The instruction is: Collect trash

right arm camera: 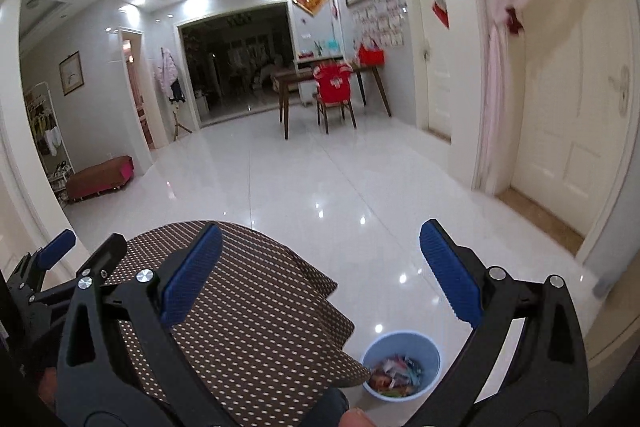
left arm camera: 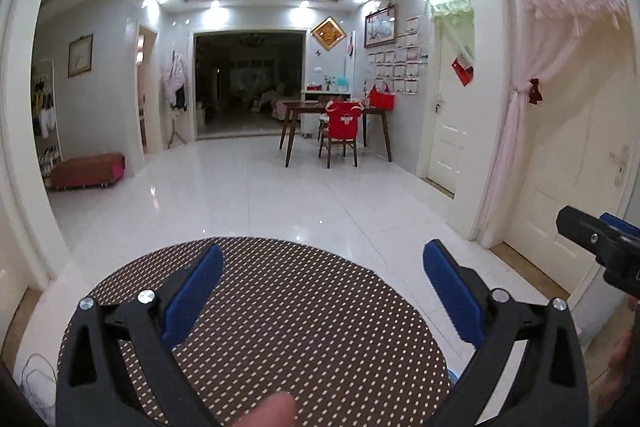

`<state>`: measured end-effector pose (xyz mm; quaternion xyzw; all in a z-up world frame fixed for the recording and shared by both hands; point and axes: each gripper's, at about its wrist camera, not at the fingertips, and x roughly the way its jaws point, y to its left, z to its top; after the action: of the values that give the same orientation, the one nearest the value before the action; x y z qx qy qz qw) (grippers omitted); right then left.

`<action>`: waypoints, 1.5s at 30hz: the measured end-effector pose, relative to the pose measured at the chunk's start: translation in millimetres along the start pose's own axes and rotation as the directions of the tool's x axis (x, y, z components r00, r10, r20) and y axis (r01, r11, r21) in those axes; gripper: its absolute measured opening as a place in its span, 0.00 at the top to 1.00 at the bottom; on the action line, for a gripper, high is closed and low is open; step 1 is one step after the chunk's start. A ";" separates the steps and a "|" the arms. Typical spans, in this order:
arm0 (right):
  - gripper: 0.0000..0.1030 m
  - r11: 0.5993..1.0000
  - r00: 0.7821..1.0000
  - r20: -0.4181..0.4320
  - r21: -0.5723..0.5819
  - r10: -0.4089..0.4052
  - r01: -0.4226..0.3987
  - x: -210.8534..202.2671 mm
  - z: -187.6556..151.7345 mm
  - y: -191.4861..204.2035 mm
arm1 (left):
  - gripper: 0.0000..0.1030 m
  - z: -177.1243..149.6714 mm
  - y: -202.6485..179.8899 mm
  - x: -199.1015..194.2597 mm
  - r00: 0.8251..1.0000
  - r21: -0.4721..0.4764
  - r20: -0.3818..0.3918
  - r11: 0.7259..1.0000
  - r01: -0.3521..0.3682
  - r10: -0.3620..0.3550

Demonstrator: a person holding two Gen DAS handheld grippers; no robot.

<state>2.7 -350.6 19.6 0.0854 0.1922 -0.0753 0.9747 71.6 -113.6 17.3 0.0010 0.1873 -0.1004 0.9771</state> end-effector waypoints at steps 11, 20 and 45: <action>0.06 0.997 0.995 0.096 -0.074 -0.019 0.026 -35.3 3.7 47.2 | 0.05 9.8 19.4 -49.9 0.996 -0.017 0.086 1.000 -0.002 0.003; 0.06 0.996 0.991 0.135 -0.092 -0.010 0.023 -48.5 4.6 54.0 | 0.05 14.5 24.9 -65.4 0.993 -0.043 0.119 0.999 -0.014 0.019; 0.06 0.995 0.989 0.147 -0.099 0.013 0.002 -51.9 7.0 57.9 | 0.05 16.9 32.2 -69.9 0.994 -0.060 0.107 0.998 -0.020 0.026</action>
<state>-31.9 -289.7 54.1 0.0315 0.1227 -0.0689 0.9895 20.5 -69.0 57.4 -0.0311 0.1372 -0.0836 0.9865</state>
